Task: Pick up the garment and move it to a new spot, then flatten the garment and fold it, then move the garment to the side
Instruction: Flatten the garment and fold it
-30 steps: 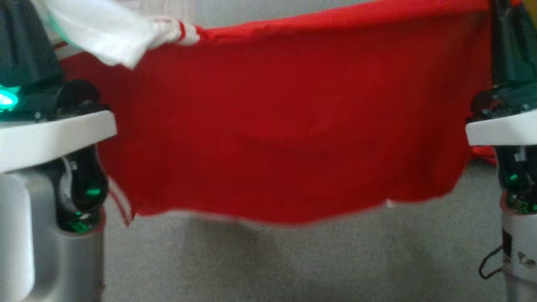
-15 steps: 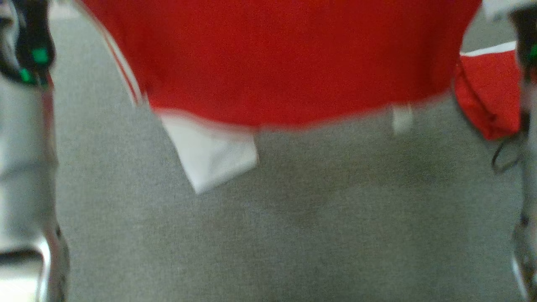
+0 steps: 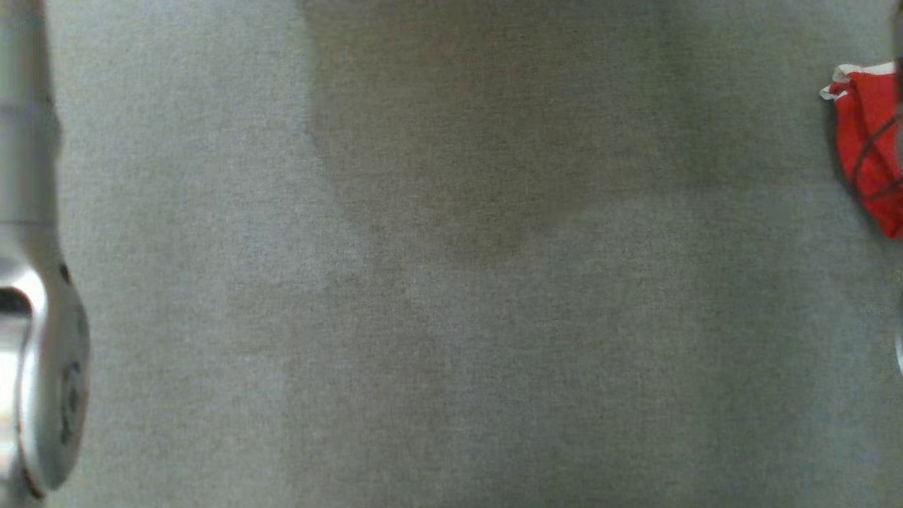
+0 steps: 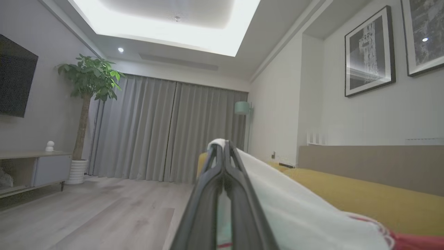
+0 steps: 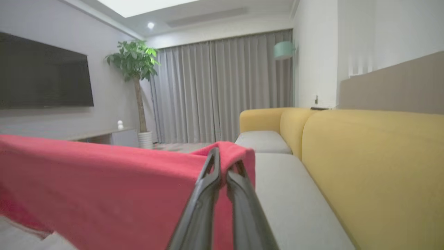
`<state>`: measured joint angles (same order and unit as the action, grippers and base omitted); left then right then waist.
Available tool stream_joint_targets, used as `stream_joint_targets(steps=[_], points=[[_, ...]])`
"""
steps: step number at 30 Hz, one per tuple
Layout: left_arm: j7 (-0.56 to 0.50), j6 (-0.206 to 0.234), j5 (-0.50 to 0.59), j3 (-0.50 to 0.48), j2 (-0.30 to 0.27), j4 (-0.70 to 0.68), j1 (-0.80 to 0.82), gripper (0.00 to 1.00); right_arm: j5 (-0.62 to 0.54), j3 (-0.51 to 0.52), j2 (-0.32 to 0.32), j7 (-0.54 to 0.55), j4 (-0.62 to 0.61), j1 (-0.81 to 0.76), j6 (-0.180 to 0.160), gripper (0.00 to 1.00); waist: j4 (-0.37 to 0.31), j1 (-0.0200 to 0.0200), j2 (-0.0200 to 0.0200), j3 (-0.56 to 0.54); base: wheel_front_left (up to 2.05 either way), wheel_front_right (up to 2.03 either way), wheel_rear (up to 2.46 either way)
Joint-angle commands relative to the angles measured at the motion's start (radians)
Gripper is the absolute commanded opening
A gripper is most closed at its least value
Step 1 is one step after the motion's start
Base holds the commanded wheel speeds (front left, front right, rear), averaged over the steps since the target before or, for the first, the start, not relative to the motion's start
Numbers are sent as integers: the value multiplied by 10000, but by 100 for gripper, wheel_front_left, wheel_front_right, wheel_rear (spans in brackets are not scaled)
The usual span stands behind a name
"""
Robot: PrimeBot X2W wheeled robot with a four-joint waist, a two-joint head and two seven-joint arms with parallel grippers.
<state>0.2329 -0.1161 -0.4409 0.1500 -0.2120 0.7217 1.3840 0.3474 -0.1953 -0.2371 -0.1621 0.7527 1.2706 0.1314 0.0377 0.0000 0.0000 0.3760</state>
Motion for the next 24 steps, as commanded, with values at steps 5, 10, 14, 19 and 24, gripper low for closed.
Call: stream_joint_targets(steps=[5,10,14,19,24], points=[[189,-120,-84,468,-347,202,-900,0,505,-606,-253,99,569,-857,-7,0,39,0,0,-74,0,0,0],[201,-140,-253,1326,-604,437,-2804,0,1105,-1844,-628,985,1242,-2066,-7,0,30,0,0,-425,0,0,0],[-548,-143,-834,2273,-1136,218,-4379,0,1830,-2947,-1088,2057,1202,-2935,-7,0,-1,0,0,-872,0,0,0],[-1697,-144,-1780,3679,-2134,-1062,-6116,0,2556,-4433,-2001,3187,647,-3983,-7,0,26,0,0,-1624,0,0,0],[-2634,-144,-2633,4391,-3142,-2624,-7595,0,3422,-5582,-2813,4082,-150,-4870,-7,0,27,0,0,-2311,0,0,0]])
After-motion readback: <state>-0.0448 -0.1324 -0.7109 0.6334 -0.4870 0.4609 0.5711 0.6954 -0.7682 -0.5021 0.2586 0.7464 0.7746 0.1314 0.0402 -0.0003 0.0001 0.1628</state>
